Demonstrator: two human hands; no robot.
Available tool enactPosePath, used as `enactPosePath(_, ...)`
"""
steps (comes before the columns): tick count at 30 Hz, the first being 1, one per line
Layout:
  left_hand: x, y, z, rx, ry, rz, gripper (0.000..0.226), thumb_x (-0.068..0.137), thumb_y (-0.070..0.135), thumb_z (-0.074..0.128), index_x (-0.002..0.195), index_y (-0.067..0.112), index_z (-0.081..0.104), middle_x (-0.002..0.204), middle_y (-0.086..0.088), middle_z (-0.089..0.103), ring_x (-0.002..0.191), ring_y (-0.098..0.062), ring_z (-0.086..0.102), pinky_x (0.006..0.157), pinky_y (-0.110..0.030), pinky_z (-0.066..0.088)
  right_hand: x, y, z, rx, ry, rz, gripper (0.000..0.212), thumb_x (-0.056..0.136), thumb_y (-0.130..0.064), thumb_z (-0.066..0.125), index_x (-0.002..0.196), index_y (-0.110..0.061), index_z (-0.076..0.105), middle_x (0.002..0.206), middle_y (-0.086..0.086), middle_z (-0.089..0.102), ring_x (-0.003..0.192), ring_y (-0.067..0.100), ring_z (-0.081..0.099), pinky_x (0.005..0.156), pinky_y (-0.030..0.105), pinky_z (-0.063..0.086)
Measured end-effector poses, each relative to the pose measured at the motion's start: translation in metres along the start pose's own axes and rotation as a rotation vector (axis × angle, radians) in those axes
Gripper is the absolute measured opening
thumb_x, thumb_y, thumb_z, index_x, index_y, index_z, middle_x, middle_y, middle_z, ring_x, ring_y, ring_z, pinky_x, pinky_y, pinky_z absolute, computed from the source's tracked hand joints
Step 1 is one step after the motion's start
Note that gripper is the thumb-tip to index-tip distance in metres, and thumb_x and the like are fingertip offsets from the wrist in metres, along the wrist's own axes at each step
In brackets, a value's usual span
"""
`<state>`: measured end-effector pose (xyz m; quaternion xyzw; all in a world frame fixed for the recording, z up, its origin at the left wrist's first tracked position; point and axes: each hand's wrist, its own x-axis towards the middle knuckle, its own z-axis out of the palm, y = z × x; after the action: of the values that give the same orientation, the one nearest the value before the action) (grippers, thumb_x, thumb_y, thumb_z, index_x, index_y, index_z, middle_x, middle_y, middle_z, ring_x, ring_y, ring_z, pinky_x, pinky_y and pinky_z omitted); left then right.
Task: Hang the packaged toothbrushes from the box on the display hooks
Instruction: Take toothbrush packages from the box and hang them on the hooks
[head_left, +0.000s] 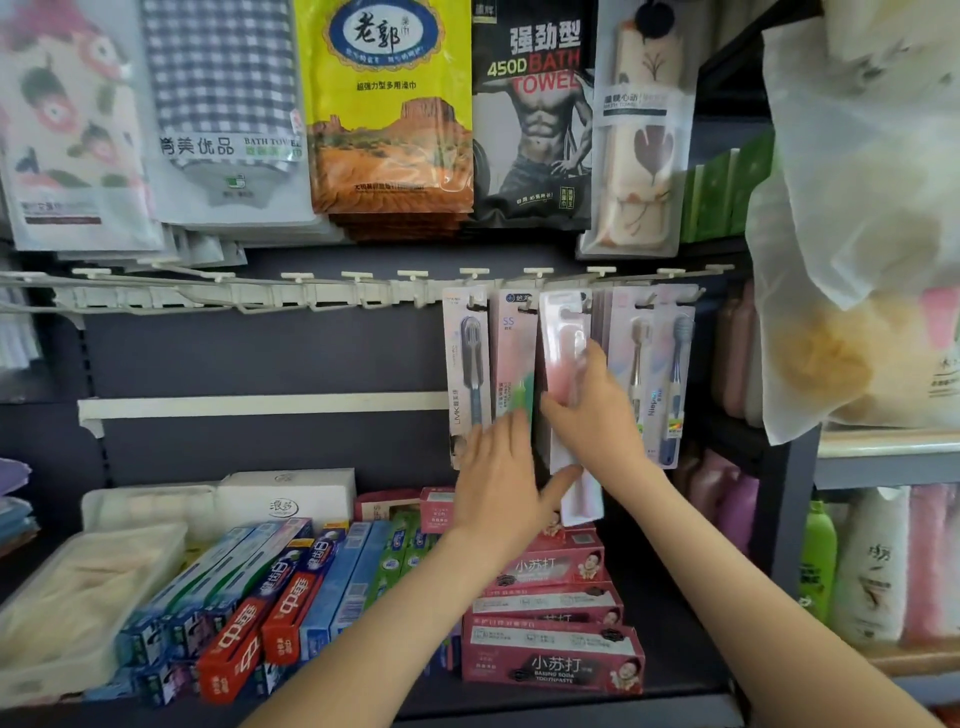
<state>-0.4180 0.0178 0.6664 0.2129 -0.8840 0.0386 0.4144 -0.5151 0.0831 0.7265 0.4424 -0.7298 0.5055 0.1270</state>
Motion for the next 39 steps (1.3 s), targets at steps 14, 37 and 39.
enactPosePath(14,0.075,-0.028,0.009,0.465,-0.022,0.021,0.104,0.089,0.048,0.059,0.151,0.002,-0.01,0.162,-0.013,-0.004,0.149,-0.026,-0.007,0.106,-0.045,-0.025,0.052,0.027,-0.009,-0.243,-0.057,0.043,0.061,0.093,-0.022,0.054,0.144,-0.006,0.025,0.134,0.016,0.043,0.112,0.037,0.051,0.077,0.035,0.041)
enactPosePath(37,-0.118,-0.046,0.007,0.037,-0.15,-0.014,0.089,0.082,0.017,0.073,0.15,-0.002,0.018,0.157,-0.022,0.017,0.146,-0.036,0.016,0.116,-0.043,0.003,-0.134,0.034,0.075,-0.166,-0.061,-0.149,0.066,0.089,-0.002,0.055,0.149,-0.004,0.026,0.139,0.016,0.045,0.124,0.029,0.042,0.098,0.034,0.038)
enactPosePath(39,-0.177,-0.054,-0.002,-0.049,-0.201,-0.029,0.082,0.081,0.02,0.074,0.146,-0.004,0.031,0.15,-0.025,0.032,0.14,-0.038,0.032,0.113,-0.046,0.022,-0.182,0.029,0.094,-0.143,-0.118,-0.162,0.061,0.09,-0.004,0.057,0.145,-0.001,0.033,0.132,0.017,0.05,0.121,0.03,0.044,0.096,0.032,0.037)
